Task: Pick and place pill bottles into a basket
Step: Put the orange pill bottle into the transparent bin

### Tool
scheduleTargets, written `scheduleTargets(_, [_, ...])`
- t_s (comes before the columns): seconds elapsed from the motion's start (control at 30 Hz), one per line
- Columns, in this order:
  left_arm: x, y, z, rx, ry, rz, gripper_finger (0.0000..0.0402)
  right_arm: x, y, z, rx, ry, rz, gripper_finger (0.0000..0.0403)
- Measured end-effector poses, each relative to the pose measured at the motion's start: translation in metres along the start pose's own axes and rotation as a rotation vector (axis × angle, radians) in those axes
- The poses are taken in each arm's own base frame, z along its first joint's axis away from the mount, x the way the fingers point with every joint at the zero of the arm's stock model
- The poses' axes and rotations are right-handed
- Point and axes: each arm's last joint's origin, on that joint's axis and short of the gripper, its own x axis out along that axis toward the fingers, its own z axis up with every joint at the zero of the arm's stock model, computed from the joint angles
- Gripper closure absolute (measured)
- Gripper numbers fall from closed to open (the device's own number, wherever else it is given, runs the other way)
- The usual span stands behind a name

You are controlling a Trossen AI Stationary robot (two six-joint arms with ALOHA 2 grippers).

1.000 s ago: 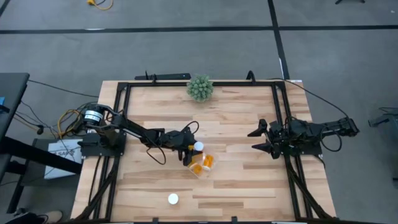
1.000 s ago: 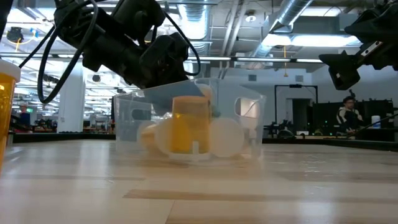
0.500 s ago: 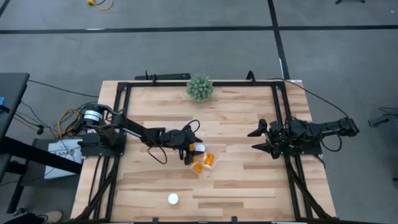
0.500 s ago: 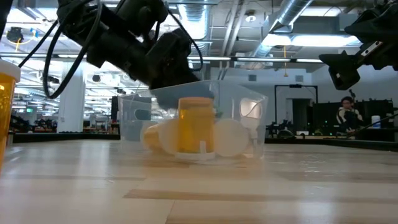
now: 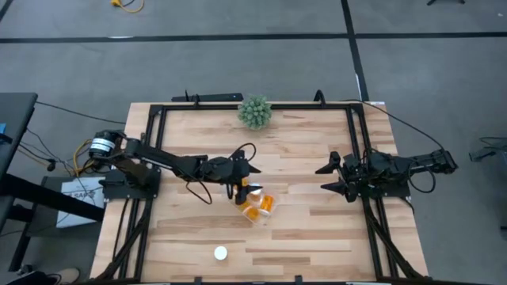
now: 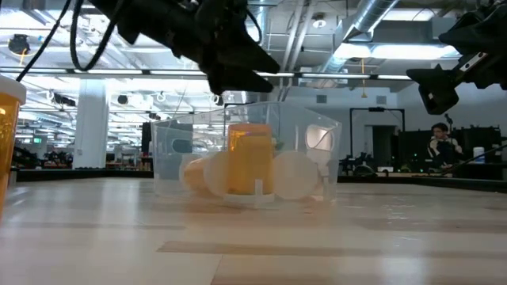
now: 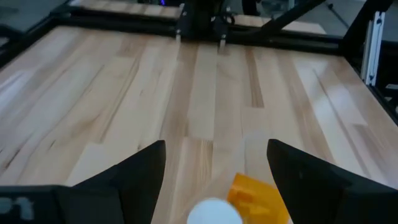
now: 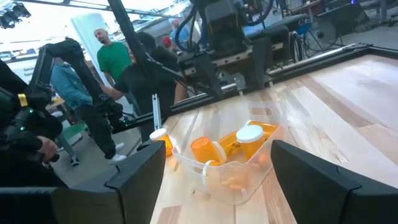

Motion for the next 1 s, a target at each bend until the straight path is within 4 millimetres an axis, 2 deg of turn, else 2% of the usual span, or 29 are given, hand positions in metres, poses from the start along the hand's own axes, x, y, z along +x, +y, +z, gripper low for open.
scheduleTargets(0.23, [-0.025, 0.004, 0.0, -0.035, 0.047, 0.013, 0.0131, 0.0, 0.0, 0.0, 0.0, 0.0, 0.0, 0.0117])
scheduleTargets(0.5, [-0.059, 0.005, -0.013, -0.058, 0.111, 0.031, 0.0131, 0.0, 0.0, 0.0, 0.0, 0.0, 0.0, 0.0117])
scheduleTargets(0.87, [-0.1, -0.006, -0.022, -0.053, 0.104, 0.009, 0.0131, 0.0, 0.0, 0.0, 0.0, 0.0, 0.0, 0.0117])
scheduleTargets(1.0, [-0.112, -0.01, -0.04, -0.045, 0.122, -0.025, 0.0132, 0.0, 0.0, 0.0, 0.0, 0.0, 0.0, 0.0117])
